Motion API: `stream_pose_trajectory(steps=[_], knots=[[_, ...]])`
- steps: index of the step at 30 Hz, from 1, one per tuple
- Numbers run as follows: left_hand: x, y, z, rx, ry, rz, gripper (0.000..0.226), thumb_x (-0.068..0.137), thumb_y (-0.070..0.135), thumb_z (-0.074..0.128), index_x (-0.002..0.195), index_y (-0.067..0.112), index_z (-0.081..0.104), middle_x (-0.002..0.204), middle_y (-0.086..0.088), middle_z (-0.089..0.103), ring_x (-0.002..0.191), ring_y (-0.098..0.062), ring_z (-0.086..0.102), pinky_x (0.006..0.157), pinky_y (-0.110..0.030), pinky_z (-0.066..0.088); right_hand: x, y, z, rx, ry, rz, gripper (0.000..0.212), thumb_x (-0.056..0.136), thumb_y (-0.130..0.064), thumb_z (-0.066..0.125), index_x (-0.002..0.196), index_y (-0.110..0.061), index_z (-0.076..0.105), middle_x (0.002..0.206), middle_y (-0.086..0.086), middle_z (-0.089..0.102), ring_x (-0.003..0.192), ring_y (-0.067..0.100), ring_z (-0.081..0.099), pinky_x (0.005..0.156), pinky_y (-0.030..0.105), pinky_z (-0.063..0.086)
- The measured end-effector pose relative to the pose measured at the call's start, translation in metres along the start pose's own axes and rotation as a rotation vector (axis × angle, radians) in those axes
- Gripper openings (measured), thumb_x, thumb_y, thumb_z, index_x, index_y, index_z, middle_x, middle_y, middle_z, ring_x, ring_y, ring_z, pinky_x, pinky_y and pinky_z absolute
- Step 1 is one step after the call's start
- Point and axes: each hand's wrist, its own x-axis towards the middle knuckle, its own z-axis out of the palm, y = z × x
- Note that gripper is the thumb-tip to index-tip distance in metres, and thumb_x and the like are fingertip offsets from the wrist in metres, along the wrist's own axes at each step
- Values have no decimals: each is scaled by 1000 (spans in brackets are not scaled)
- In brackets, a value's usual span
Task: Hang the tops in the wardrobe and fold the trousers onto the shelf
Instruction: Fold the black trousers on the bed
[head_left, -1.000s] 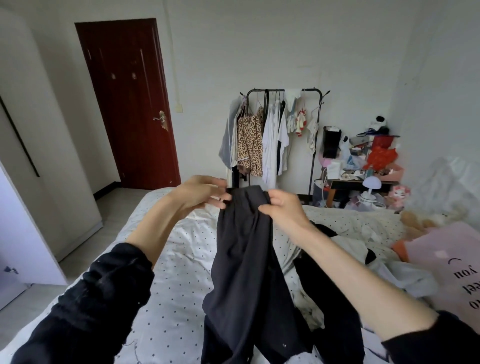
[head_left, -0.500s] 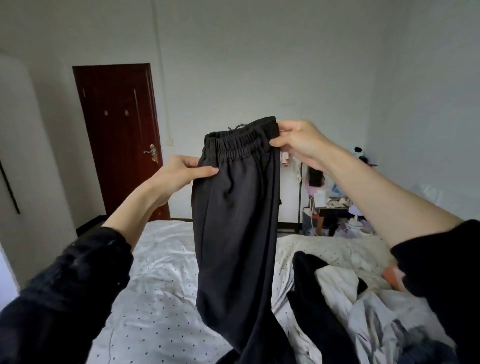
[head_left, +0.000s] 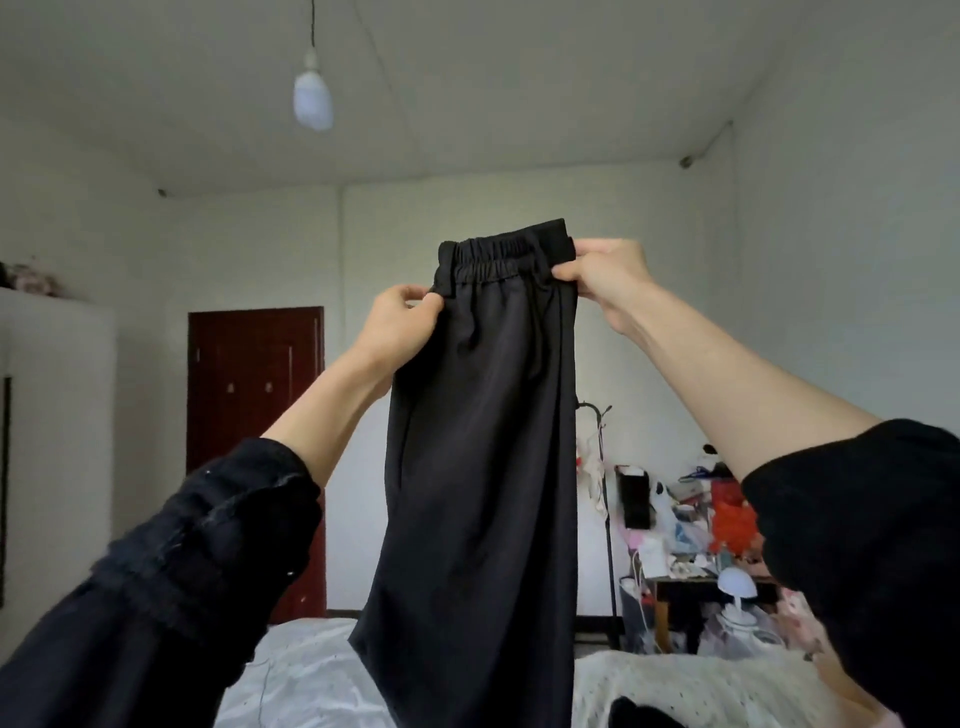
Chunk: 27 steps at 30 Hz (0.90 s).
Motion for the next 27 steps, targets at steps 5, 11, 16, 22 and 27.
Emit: stream_pose_trajectory(steps=[5,11,16,22,27], knots=[[-17,19,-19,100,-254,-38,65,75,74,51,107,20,66,108,9,65,100,-10,60,89,-27,44,-4,-17,2,-16,25,-5,32,67,5,67,90,-17,74,96,5,72,96,22,68,91,36,53],[-28,35,-26,221,-156,50,22,82,17,70,100,5,70,100,-7,70,93,-19,67,88,-32,53,-22,-25,-6,-9,12,-14,35,68,3,68,97,-16,74,98,1,72,98,20,67,96,36,50],[-48,78,-29,202,-80,114,24,83,18,70,104,7,68,90,1,66,70,-2,60,58,-7,48,-42,-58,-31,35,-9,-100,29,72,5,65,80,-22,71,91,-2,71,96,18,66,96,38,50],[-87,137,-13,161,-22,102,15,80,28,72,85,15,69,87,2,70,71,-6,66,66,-15,53,-80,-96,-90,93,-81,-104,26,79,4,59,82,-20,70,84,0,68,71,13,61,72,28,54],[-123,176,-7,119,52,62,17,79,30,72,74,15,65,75,4,67,56,-1,63,61,-16,54,-109,-124,-122,172,-177,-74,26,85,3,57,77,-21,65,76,-3,65,61,11,59,68,25,54]])
